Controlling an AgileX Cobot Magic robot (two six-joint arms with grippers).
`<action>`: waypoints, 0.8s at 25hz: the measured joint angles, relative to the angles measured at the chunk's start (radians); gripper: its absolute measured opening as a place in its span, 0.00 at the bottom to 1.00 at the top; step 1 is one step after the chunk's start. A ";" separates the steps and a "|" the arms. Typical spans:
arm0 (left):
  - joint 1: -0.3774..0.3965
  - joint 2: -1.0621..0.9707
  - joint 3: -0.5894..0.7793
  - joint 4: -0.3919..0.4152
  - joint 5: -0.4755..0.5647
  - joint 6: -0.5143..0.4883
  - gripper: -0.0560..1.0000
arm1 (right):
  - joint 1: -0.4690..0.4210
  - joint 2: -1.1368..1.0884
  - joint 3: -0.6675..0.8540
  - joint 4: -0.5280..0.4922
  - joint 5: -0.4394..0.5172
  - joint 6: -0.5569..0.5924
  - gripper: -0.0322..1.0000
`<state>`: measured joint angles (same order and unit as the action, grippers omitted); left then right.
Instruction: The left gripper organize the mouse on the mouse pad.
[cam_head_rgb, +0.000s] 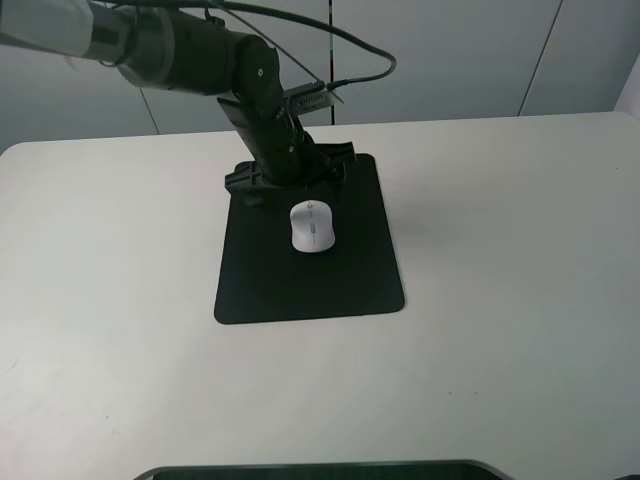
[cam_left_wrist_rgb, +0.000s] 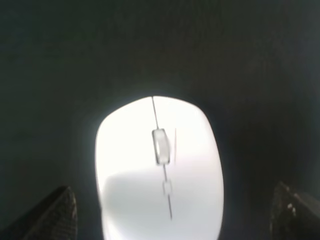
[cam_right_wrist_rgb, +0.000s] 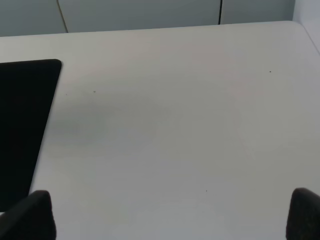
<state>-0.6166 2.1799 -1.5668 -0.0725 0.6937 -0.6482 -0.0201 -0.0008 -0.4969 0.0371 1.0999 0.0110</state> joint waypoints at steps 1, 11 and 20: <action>0.005 -0.015 0.000 0.004 0.018 0.010 0.76 | 0.000 0.000 0.000 0.000 0.000 0.000 0.71; 0.157 -0.236 0.112 0.010 0.112 0.164 0.76 | 0.000 0.000 0.000 0.000 0.000 0.000 0.71; 0.453 -0.584 0.477 0.028 0.104 0.343 0.76 | 0.000 0.000 0.000 0.000 0.000 0.000 0.71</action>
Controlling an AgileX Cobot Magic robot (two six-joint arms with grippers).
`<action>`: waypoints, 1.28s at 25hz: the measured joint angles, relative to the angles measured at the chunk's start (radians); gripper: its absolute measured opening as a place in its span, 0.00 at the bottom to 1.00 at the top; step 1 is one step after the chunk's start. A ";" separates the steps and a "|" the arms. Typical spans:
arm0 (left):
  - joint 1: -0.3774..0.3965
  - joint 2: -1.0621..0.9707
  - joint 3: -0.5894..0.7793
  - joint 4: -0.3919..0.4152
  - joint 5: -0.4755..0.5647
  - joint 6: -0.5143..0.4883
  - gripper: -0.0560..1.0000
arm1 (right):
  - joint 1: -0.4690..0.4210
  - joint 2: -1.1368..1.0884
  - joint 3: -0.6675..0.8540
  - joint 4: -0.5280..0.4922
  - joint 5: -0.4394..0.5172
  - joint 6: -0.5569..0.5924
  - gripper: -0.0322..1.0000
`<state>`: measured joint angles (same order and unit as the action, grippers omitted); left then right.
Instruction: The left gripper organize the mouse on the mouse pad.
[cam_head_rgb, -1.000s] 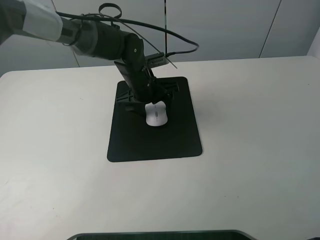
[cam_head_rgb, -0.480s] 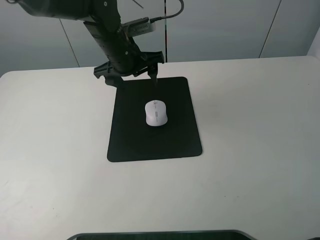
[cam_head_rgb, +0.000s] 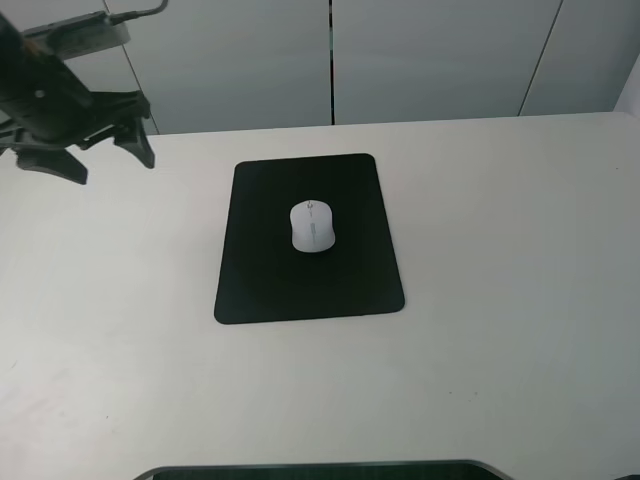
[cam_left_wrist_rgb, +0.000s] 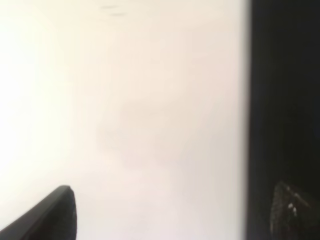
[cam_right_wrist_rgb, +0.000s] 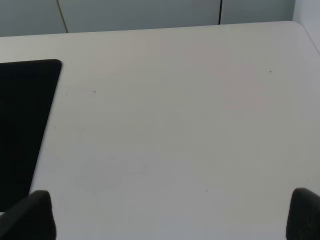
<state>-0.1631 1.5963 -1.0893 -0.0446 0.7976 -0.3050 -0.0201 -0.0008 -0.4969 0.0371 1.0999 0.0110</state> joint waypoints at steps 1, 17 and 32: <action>0.037 -0.046 0.039 0.005 -0.003 0.028 0.76 | 0.000 0.000 0.000 0.000 0.000 0.000 0.71; 0.201 -0.800 0.368 -0.060 0.029 0.385 0.76 | 0.000 0.000 0.000 0.000 0.000 0.000 0.71; 0.201 -1.388 0.477 -0.047 0.253 0.491 0.76 | 0.000 0.000 0.000 0.000 0.000 0.000 0.71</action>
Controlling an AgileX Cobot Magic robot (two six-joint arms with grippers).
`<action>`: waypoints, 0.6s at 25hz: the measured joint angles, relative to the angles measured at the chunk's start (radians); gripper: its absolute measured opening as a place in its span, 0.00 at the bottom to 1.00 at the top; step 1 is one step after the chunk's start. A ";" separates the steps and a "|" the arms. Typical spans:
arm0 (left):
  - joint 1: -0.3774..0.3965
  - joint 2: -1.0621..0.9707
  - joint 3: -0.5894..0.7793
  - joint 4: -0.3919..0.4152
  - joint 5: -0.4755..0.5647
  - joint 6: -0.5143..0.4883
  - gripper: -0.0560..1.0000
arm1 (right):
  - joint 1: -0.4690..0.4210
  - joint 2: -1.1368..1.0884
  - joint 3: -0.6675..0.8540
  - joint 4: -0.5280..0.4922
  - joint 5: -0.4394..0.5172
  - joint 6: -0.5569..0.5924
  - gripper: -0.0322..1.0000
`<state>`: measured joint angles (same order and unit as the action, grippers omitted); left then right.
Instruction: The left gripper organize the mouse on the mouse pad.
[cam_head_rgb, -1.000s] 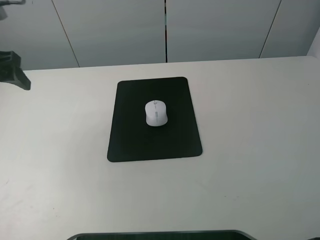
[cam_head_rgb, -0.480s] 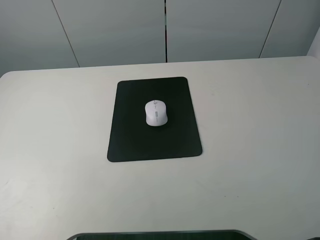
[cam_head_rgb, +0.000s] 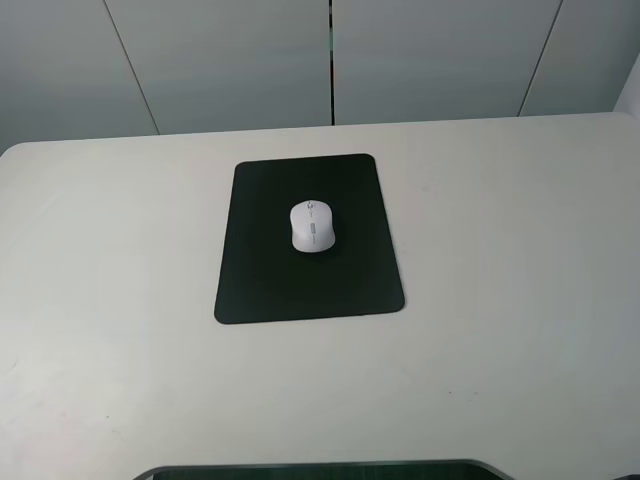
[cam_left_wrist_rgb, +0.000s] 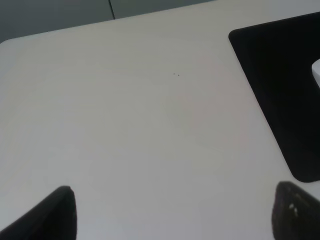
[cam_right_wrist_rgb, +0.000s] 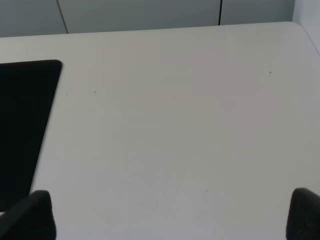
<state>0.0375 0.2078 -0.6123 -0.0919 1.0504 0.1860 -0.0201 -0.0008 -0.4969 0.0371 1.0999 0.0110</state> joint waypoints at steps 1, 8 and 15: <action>0.000 -0.042 0.022 0.000 0.004 0.002 0.76 | 0.000 0.000 0.000 0.000 0.000 0.000 0.71; 0.000 -0.204 0.094 0.002 0.041 0.030 0.76 | 0.000 0.000 0.000 0.000 0.000 0.000 0.71; 0.000 -0.208 0.094 0.011 0.041 0.026 0.76 | 0.000 0.000 0.000 0.000 0.000 0.000 0.71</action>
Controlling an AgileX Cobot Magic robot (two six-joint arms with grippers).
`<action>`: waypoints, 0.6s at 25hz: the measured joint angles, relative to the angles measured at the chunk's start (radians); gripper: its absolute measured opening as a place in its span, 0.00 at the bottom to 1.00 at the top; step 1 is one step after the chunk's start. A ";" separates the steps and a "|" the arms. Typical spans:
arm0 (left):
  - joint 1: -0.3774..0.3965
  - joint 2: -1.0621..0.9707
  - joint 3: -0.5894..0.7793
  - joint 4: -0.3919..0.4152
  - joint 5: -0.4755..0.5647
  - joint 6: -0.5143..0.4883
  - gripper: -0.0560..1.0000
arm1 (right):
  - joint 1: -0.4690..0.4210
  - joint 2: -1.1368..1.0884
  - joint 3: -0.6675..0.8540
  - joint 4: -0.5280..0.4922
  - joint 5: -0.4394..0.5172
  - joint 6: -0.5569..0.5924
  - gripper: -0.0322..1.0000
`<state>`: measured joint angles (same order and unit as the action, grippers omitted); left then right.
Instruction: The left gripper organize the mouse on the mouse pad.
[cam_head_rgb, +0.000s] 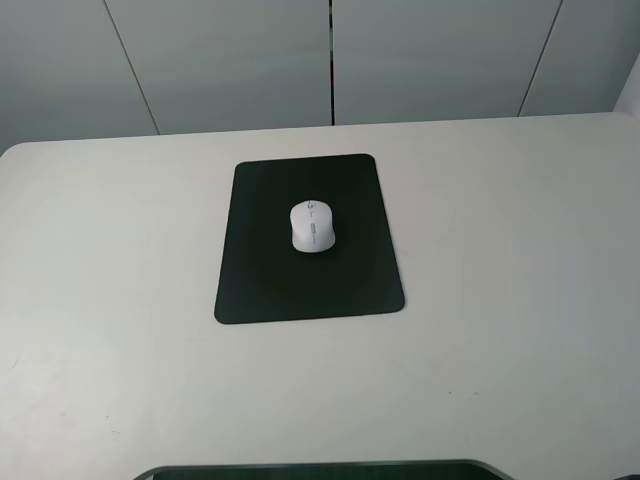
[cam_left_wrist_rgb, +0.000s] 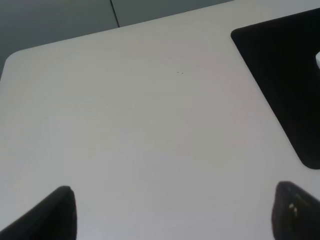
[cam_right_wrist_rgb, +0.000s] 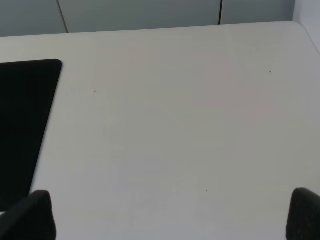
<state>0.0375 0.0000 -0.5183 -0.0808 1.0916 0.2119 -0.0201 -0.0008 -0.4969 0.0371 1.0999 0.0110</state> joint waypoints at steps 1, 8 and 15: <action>0.000 0.000 0.000 0.000 0.000 0.000 0.76 | 0.000 0.000 0.000 0.000 0.000 0.000 0.71; -0.031 0.000 0.002 0.001 0.000 0.004 0.76 | 0.000 0.000 0.000 0.000 0.000 0.000 0.71; -0.068 0.000 0.002 -0.001 0.000 0.008 0.76 | 0.000 0.000 0.000 0.000 0.000 0.000 0.71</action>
<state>-0.0302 0.0000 -0.5162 -0.0819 1.0916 0.2201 -0.0201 -0.0008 -0.4969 0.0371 1.0999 0.0110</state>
